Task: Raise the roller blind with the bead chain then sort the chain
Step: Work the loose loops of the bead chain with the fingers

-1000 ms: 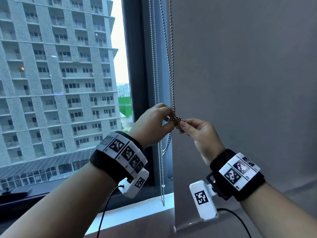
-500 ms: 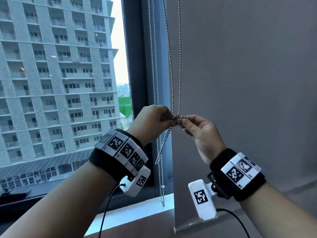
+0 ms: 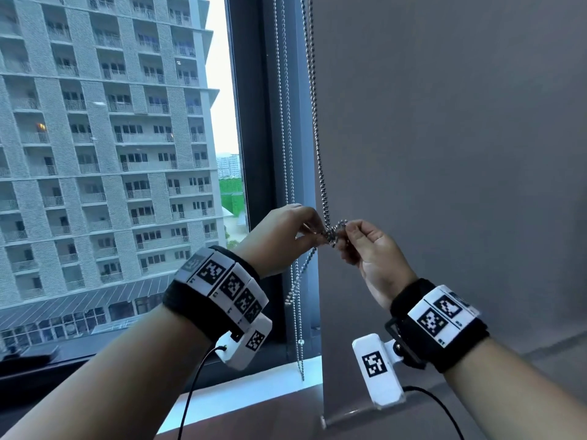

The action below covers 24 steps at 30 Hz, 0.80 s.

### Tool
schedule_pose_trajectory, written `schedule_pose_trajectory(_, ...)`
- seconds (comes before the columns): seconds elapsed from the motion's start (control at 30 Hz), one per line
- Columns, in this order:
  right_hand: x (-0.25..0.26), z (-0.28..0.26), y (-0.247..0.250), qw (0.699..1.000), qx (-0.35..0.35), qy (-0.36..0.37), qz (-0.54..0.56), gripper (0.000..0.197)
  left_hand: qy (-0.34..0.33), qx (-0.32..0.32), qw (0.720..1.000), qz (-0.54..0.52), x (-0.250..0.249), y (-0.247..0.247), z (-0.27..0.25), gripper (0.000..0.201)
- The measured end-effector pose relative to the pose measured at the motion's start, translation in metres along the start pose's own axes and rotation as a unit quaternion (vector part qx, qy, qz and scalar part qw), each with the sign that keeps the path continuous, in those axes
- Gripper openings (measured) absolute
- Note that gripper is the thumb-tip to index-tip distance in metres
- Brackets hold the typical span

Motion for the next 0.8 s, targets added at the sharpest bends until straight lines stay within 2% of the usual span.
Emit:
schedule_pose_trajectory(0.13,-0.016,-0.006,-0.003,1.000,0.015,-0.024,0.006,0.028,0.043,0.034,0.994,-0.091,0.006,-0.012,-0.004,0.012)
schedule_pose_trajectory(0.23,-0.021,-0.008,-0.003,0.999,0.015,-0.042,0.004,0.029,0.064,0.042,0.980,-0.185,0.012,-0.018,-0.007,0.025)
schedule_pose_trajectory(0.3,-0.023,-0.008,-0.003,0.998,0.020,-0.049,-0.019,0.028,0.084,0.049,0.975,-0.202,0.017,-0.019,-0.008,0.033)
schedule_pose_trajectory(0.43,-0.024,-0.007,-0.002,0.997,0.030,-0.034,-0.057,0.028,0.093,0.085,0.979,-0.161,0.021,-0.017,-0.008,0.038)
schedule_pose_trajectory(0.53,-0.024,-0.002,0.001,0.996,0.020,-0.027,-0.082,0.026,0.067,0.107,0.989,-0.075,0.022,-0.014,-0.006,0.025)
schedule_pose_trajectory(0.63,-0.025,0.000,0.006,0.996,0.005,-0.030,-0.084,0.023,0.056,0.105,0.990,-0.075,0.025,-0.009,-0.007,0.012)
schedule_pose_trajectory(0.8,-0.021,-0.001,0.006,0.996,0.011,-0.029,-0.081,0.022,0.073,0.078,0.991,-0.081,0.023,-0.002,-0.003,0.030)
Point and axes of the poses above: each hand's wrist, its own z-axis towards the middle knuckle, its own y-axis out of the back of the hand, x = y × z, the point moved 4 cm from there along z, towards the middle knuckle, and after that the axes turned 1 degree about -y, right-handed, at the moved point
